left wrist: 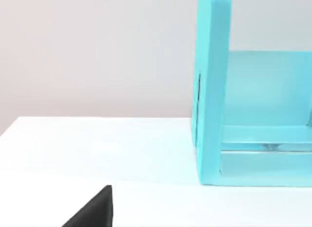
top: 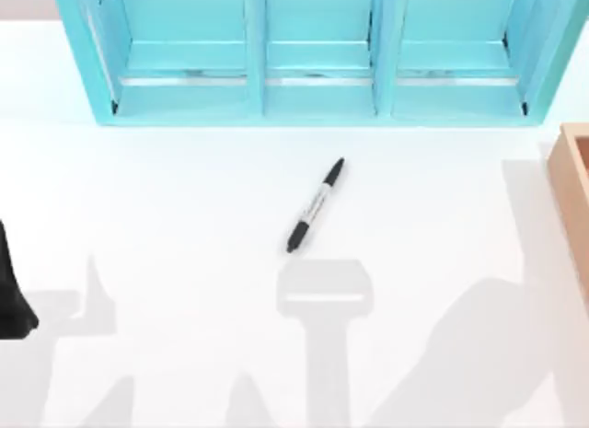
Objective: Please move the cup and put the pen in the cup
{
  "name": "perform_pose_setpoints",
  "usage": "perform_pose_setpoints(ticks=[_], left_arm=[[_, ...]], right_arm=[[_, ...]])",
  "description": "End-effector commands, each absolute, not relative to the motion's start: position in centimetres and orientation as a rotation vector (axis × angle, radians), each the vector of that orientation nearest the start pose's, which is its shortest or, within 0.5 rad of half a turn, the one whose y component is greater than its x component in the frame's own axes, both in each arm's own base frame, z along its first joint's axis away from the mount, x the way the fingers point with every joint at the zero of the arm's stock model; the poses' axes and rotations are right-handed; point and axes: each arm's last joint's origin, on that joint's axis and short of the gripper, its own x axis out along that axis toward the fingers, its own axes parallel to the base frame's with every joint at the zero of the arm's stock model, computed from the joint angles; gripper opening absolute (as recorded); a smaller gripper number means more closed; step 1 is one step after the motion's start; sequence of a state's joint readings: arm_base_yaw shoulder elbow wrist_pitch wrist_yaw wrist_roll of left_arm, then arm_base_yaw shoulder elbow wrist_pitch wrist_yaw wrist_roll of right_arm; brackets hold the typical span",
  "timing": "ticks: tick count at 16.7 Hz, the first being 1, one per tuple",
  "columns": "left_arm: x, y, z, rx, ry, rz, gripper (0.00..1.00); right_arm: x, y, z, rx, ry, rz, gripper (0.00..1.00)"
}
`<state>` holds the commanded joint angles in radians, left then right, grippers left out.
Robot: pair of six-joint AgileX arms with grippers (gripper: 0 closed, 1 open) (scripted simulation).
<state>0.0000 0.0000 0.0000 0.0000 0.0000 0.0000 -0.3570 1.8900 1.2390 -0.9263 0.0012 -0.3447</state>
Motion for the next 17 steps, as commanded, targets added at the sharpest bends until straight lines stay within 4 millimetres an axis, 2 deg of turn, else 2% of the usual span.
perform_pose_setpoints(ticks=[4,17], left_arm=[[10.57,-0.12,16.0,0.0,0.0,0.0,1.0],[10.57,-0.12,16.0,0.0,0.0,0.0,1.0]], right_arm=[[31.85,-11.62,14.93,0.007,1.577,-0.004,1.0],[31.85,-11.62,14.93,0.007,1.577,-0.004,0.02]])
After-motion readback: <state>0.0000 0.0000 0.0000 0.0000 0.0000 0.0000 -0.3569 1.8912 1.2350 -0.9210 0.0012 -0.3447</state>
